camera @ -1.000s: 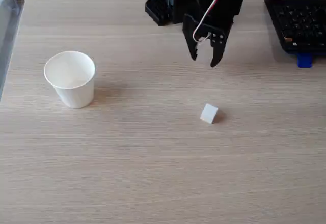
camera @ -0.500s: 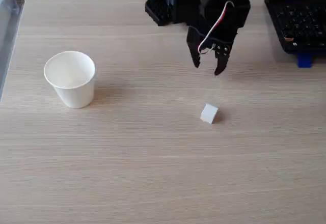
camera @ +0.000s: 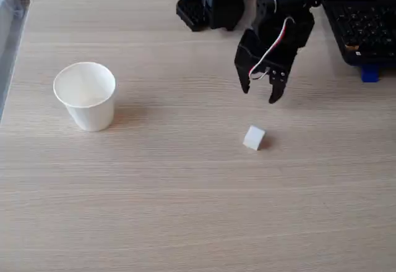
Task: Grasp a block and put it in the bin.
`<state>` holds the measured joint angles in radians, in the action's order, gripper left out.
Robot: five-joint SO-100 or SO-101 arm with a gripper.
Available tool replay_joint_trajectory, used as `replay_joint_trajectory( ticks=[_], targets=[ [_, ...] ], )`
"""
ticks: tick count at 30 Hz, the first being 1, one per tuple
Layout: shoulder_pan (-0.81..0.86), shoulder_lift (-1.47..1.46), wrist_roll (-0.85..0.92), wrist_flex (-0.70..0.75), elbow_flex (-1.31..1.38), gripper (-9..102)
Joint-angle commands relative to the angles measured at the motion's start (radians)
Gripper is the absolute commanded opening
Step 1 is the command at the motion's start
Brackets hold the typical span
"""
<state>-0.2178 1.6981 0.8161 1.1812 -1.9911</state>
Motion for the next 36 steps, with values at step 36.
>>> replay_joint_trajectory(
  ticks=[36],
  targets=[
    [0.084, -0.374, -0.020, 0.069, 0.472, 24]
  ],
)
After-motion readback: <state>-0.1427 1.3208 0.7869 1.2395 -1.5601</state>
